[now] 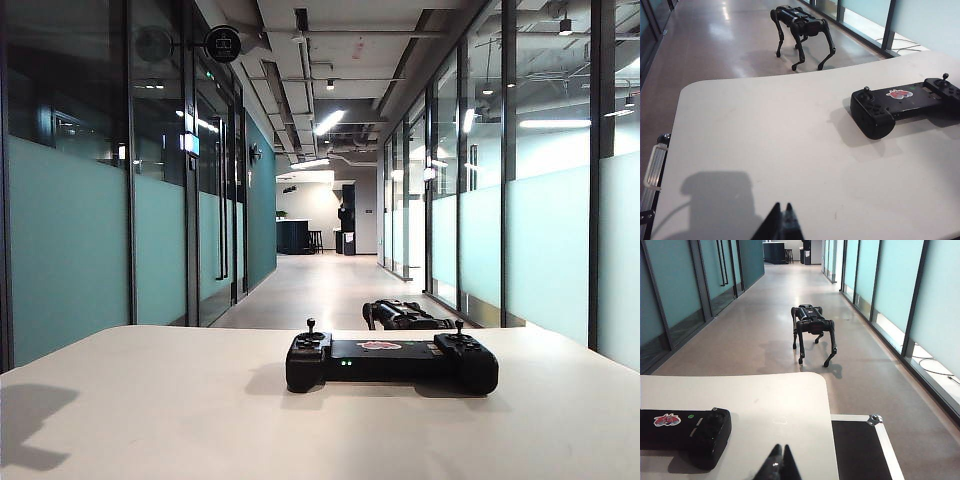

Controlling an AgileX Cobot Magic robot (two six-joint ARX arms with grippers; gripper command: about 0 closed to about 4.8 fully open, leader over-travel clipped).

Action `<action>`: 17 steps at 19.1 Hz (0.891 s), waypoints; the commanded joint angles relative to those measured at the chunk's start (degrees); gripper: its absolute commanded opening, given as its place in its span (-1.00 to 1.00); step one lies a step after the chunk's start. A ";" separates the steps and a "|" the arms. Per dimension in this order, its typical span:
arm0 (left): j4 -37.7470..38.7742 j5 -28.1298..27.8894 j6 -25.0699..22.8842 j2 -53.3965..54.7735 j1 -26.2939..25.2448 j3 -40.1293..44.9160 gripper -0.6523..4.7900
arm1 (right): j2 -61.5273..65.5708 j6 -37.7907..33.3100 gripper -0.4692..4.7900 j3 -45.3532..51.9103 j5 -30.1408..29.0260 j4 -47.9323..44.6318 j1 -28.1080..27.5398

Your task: Push the left joystick on the remote control sitting on the white table backward to make the robot dog back up in a straight line until it returns close to you.

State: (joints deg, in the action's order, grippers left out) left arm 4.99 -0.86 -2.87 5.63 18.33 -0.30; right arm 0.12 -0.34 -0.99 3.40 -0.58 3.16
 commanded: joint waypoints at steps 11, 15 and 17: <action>-0.85 -0.57 0.35 -0.68 -0.07 -0.15 -0.78 | -0.17 -0.02 -0.84 -0.20 0.13 -0.61 0.11; -5.07 2.93 0.35 -4.17 -7.50 -0.15 -0.77 | -0.17 -0.02 -0.84 -0.20 0.11 -0.57 0.11; -6.75 5.90 0.35 -5.53 -13.18 -0.15 -0.77 | -0.17 -0.02 -0.84 -0.20 0.11 -0.57 0.11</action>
State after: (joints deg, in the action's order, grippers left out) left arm 0.36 2.96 -2.74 0.01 6.98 -0.32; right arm 0.14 -0.34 -0.99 3.40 -0.56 3.16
